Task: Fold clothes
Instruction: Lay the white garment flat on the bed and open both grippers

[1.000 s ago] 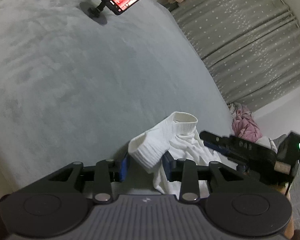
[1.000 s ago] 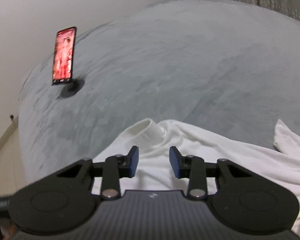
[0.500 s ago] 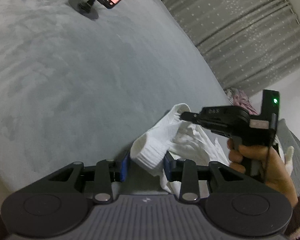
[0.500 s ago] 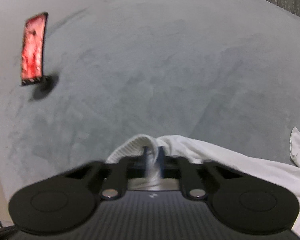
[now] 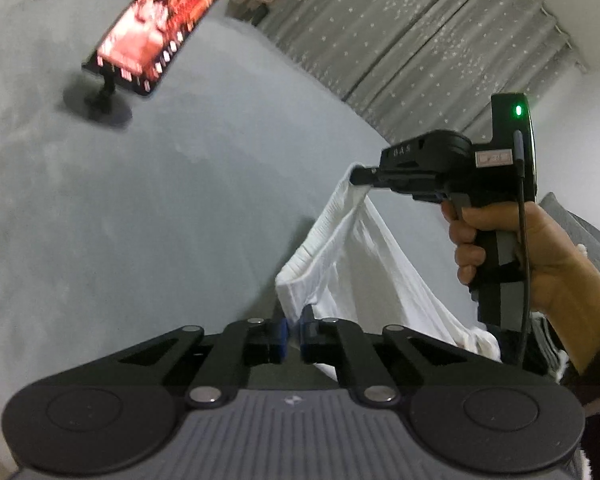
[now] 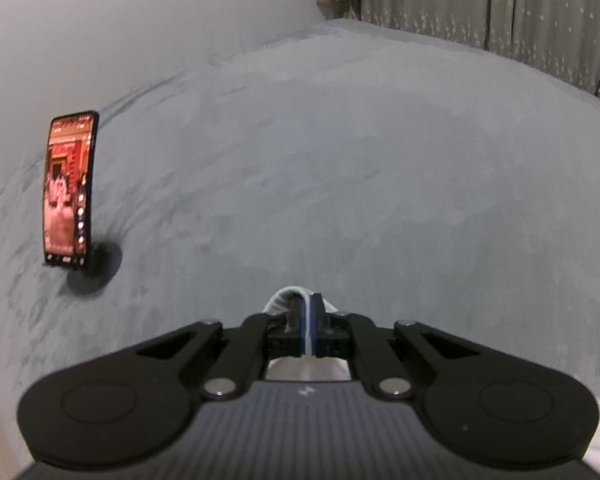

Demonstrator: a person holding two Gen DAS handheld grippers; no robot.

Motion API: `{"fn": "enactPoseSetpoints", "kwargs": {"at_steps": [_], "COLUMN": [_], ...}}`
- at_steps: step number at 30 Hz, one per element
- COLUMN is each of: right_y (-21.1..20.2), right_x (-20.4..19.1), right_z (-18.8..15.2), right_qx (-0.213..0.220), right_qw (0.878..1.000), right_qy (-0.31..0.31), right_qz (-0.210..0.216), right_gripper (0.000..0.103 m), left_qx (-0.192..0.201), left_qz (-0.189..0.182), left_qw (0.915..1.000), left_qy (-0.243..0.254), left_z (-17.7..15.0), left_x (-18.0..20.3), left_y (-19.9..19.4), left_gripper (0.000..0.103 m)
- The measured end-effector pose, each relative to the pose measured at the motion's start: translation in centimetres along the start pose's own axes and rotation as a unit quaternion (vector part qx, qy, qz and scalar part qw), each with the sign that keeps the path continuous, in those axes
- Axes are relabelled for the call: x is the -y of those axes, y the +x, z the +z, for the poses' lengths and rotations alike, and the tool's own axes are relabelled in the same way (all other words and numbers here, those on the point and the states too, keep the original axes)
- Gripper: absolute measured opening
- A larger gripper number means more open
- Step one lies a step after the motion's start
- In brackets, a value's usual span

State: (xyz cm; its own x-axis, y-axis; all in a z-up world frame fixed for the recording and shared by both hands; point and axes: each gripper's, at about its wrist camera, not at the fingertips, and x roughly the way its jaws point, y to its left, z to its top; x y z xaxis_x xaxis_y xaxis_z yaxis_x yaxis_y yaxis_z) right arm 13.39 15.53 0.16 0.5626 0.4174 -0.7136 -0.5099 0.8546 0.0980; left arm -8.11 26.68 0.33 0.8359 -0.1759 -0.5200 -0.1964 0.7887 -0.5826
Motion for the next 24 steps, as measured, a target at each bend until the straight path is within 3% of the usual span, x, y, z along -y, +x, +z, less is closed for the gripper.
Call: {"fn": "enactPoseSetpoints", "kwargs": {"at_steps": [4, 8, 14, 18, 20, 21, 24], "right_y": [1.3, 3.5, 7.2, 7.9, 7.3, 6.8, 4.5], "right_x": [-0.7, -1.4, -1.0, -0.4, 0.0, 0.1, 0.5], "right_z": [1.5, 2.4, 1.7, 1.0, 0.7, 0.6, -0.2], "right_qx": [0.007, 0.000, -0.042, -0.051, -0.049, -0.048, -0.039], "right_qw": [1.000, 1.000, 0.999, 0.998, 0.998, 0.998, 0.998], "right_qy": [-0.001, 0.001, 0.014, 0.033, 0.043, 0.044, 0.030], "right_qz": [-0.002, -0.004, -0.005, 0.006, 0.016, 0.020, 0.029], "right_gripper": [0.002, 0.002, 0.004, 0.025, 0.037, 0.040, 0.048], "left_qx": [0.018, 0.001, -0.025, -0.034, -0.040, -0.041, -0.041], "left_qz": [0.017, 0.022, 0.039, 0.025, 0.011, 0.003, 0.003], "left_qw": [0.9996, 0.9998, 0.9989, 0.9991, 0.9990, 0.9989, 0.9988], "left_qy": [0.014, -0.001, 0.011, -0.001, -0.015, -0.023, -0.028], "left_z": [1.9, 3.3, 2.7, 2.8, 2.9, 2.9, 3.1], "left_x": [-1.2, -3.2, -4.2, -4.9, -5.4, -5.6, -5.6], "left_y": [0.7, 2.4, 3.8, 3.6, 3.3, 3.1, 2.6], "left_gripper": [0.004, 0.004, 0.004, 0.010, 0.022, 0.027, 0.030]}}
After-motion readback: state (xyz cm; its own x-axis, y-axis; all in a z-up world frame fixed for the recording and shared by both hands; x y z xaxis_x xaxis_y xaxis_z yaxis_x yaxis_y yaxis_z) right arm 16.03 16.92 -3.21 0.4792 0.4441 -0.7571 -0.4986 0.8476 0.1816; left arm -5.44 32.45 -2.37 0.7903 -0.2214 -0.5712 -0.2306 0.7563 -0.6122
